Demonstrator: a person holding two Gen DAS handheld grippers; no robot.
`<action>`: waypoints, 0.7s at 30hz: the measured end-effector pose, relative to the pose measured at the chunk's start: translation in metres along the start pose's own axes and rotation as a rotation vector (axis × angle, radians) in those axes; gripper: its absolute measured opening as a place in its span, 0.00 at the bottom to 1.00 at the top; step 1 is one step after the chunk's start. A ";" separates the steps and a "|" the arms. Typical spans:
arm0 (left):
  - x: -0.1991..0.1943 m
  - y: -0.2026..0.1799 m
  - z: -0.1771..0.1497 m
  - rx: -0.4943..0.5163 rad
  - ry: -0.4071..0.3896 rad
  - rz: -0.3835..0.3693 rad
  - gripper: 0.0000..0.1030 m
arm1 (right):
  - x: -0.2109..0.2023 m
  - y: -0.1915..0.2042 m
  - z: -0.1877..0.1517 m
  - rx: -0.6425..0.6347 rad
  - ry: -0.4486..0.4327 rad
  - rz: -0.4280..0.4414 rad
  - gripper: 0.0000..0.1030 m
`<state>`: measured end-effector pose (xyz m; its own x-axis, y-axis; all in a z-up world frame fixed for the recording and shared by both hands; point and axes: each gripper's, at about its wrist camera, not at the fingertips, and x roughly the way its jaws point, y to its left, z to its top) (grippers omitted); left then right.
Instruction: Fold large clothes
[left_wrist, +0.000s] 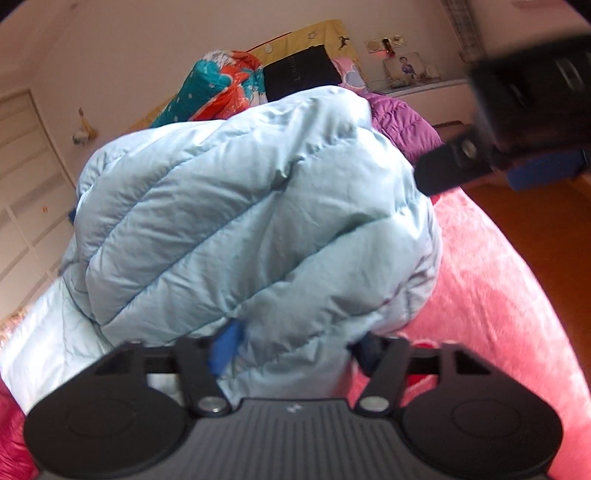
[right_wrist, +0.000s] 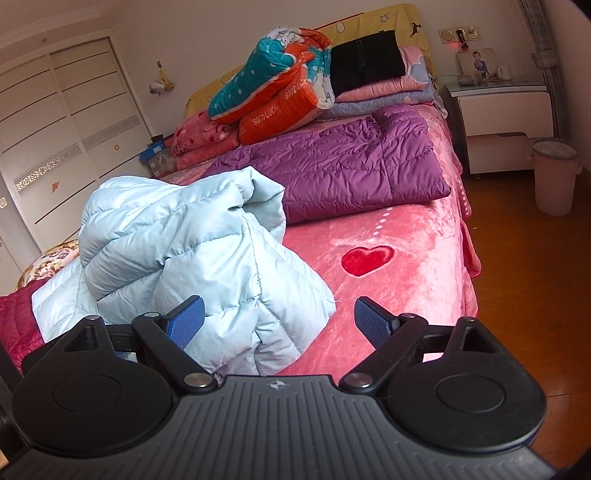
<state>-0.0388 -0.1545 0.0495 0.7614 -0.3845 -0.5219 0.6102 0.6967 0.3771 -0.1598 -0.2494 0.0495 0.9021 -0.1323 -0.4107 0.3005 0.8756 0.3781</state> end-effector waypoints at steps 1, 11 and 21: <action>-0.001 0.003 0.001 -0.025 0.007 -0.007 0.37 | 0.000 -0.001 0.000 0.003 0.000 -0.001 1.00; -0.059 0.066 0.012 -0.338 -0.052 -0.035 0.06 | 0.002 -0.005 -0.003 -0.006 0.020 -0.006 1.00; -0.116 0.098 0.006 -0.506 -0.106 -0.040 0.04 | -0.009 0.023 -0.013 -0.163 0.031 0.161 1.00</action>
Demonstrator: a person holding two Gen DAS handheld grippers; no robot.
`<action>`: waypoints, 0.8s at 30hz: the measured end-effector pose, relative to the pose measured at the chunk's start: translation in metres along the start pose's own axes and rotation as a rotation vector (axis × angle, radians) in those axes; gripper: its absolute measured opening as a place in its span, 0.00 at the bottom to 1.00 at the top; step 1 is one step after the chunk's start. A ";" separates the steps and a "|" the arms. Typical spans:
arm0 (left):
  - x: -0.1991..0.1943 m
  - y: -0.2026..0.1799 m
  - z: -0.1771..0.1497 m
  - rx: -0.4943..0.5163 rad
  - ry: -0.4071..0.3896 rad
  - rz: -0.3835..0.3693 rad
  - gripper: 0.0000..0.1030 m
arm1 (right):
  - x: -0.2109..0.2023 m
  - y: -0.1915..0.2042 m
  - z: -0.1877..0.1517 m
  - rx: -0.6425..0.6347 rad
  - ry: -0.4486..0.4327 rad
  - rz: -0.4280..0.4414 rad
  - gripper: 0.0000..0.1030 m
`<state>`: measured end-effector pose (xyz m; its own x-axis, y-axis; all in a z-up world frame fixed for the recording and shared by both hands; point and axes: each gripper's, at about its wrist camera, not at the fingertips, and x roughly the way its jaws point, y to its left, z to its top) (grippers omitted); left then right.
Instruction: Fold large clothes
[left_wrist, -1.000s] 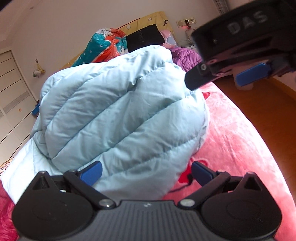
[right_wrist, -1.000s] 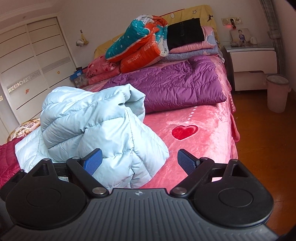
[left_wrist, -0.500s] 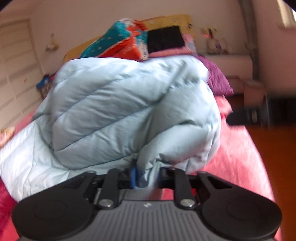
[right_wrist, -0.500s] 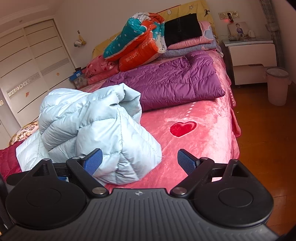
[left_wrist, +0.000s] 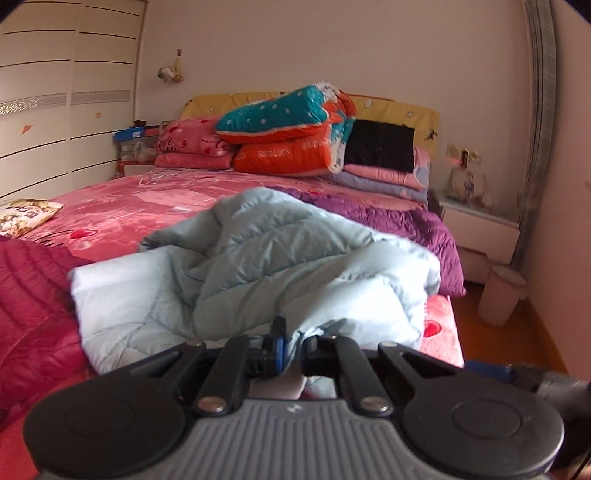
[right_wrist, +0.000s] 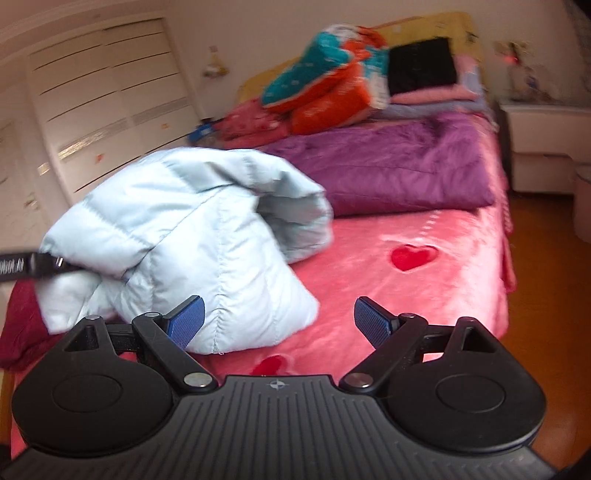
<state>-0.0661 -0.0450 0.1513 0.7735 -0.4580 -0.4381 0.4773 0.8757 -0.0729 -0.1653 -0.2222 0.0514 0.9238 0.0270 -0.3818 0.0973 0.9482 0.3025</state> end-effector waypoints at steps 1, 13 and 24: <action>-0.006 0.002 0.000 -0.008 -0.004 -0.002 0.04 | 0.000 0.009 -0.002 -0.037 0.006 0.020 1.00; -0.048 0.007 -0.006 -0.053 -0.015 -0.071 0.04 | -0.004 0.114 -0.044 -0.535 -0.104 -0.068 1.00; -0.096 0.007 -0.012 -0.070 -0.037 -0.175 0.03 | -0.015 0.158 -0.072 -0.748 -0.243 -0.130 1.00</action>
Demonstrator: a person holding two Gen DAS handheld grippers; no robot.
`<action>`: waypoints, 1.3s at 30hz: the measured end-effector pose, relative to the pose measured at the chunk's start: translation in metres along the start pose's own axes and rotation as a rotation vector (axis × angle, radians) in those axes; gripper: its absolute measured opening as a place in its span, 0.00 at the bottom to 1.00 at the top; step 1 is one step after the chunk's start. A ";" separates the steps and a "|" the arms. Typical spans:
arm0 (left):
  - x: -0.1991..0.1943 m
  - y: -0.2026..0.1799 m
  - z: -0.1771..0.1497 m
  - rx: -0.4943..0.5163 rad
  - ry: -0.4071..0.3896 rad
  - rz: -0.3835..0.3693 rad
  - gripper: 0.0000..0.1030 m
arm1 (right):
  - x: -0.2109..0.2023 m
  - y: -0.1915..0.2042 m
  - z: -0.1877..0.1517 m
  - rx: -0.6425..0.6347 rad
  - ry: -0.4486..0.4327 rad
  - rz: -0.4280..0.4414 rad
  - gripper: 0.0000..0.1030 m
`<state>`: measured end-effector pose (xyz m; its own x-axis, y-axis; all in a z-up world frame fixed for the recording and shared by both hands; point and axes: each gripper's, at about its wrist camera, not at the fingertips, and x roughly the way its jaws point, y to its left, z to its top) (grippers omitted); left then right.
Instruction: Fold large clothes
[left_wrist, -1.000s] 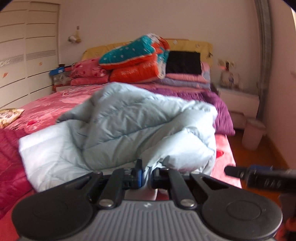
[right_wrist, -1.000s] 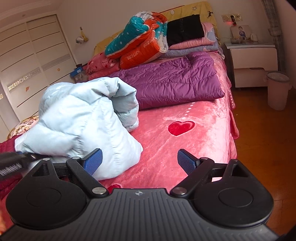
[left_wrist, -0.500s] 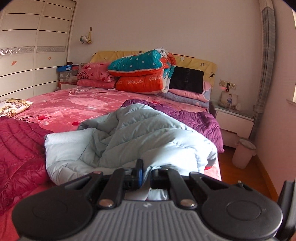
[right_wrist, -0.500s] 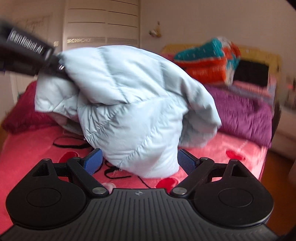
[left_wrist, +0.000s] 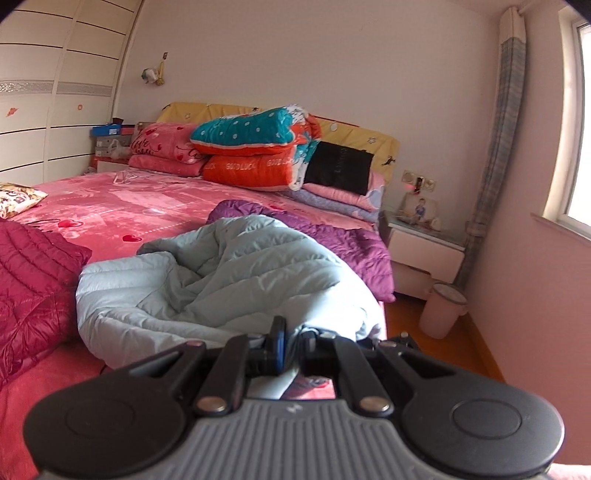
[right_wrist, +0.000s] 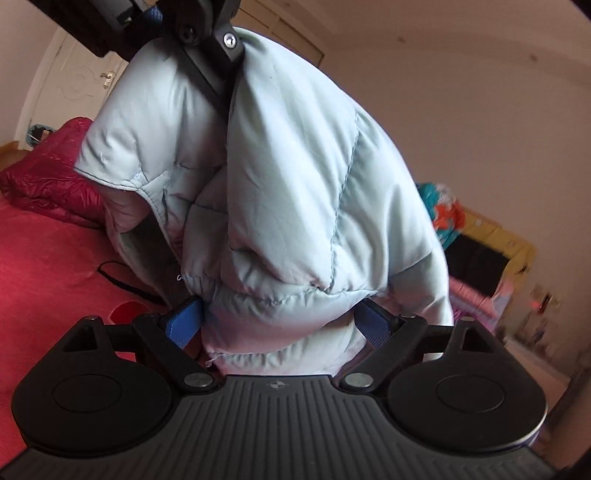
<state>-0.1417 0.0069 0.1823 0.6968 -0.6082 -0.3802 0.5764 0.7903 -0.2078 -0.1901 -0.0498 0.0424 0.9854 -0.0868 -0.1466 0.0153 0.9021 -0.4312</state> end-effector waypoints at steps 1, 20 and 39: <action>-0.003 0.000 -0.001 0.002 -0.003 -0.007 0.03 | -0.003 0.000 0.001 -0.006 -0.011 -0.014 1.00; -0.039 0.045 -0.017 -0.099 -0.008 -0.079 0.12 | -0.038 -0.032 0.035 0.030 -0.010 -0.107 0.25; 0.053 0.176 -0.026 -0.308 0.141 0.201 0.77 | -0.037 -0.050 0.015 0.198 0.046 -0.208 0.19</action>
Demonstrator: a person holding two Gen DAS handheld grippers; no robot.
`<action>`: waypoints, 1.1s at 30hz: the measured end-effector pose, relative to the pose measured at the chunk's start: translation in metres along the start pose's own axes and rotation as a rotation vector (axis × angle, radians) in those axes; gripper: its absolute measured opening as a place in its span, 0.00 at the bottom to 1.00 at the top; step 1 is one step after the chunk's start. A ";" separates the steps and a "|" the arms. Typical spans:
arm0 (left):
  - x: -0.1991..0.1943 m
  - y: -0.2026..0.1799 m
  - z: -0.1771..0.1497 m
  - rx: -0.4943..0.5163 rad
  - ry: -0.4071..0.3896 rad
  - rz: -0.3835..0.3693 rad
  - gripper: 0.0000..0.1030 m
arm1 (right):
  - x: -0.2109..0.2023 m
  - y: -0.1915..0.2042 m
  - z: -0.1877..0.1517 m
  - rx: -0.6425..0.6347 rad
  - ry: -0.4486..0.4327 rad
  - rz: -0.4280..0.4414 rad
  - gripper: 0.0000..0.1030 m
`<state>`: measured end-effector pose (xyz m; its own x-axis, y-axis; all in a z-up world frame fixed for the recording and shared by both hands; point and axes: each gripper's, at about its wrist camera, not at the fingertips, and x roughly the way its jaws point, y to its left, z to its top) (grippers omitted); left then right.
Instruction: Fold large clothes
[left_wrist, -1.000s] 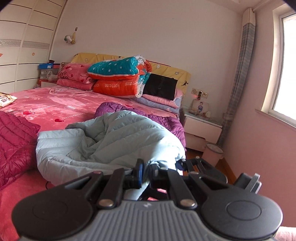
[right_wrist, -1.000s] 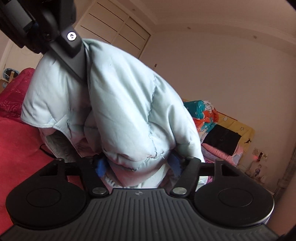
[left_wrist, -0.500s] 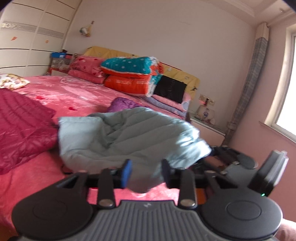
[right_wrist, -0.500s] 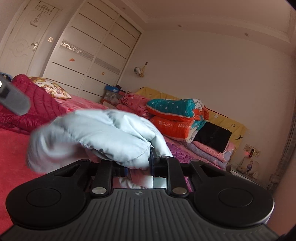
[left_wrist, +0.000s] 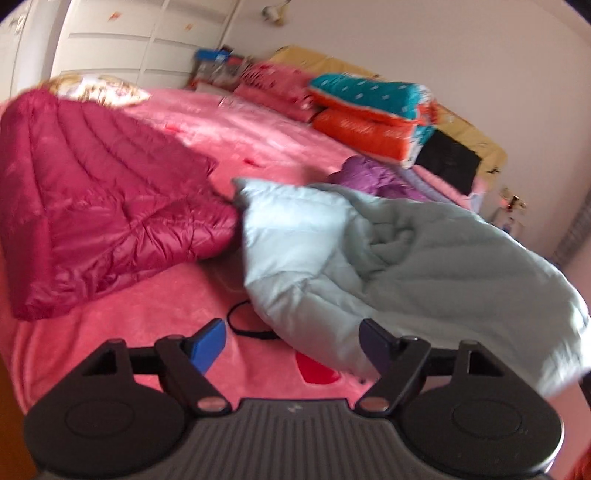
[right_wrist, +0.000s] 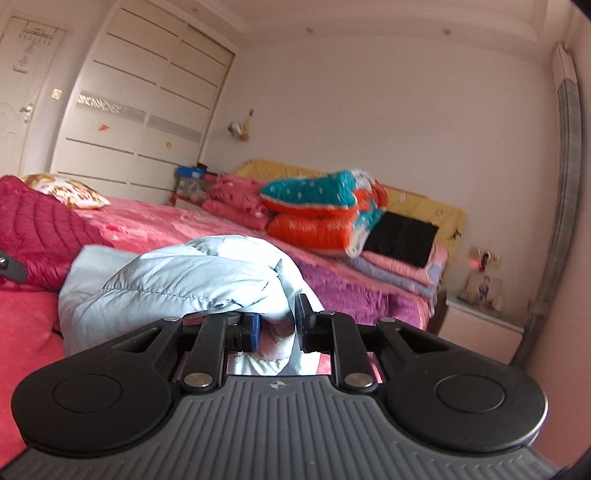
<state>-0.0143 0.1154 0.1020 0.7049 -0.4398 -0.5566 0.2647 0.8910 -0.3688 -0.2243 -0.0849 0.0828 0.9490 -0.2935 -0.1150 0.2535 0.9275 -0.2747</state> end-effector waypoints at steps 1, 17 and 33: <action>0.009 0.002 0.001 0.002 -0.006 0.010 0.77 | 0.002 0.001 -0.004 -0.005 0.008 -0.005 0.20; 0.116 0.015 0.027 -0.057 0.010 0.048 0.75 | 0.042 0.003 -0.028 0.045 0.129 0.070 0.97; 0.089 -0.019 0.033 0.076 -0.035 -0.032 0.01 | 0.069 0.008 -0.039 0.215 0.238 0.180 0.41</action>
<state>0.0654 0.0634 0.0842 0.7176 -0.4649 -0.5186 0.3355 0.8832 -0.3276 -0.1639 -0.1072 0.0355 0.9183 -0.1430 -0.3692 0.1438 0.9893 -0.0256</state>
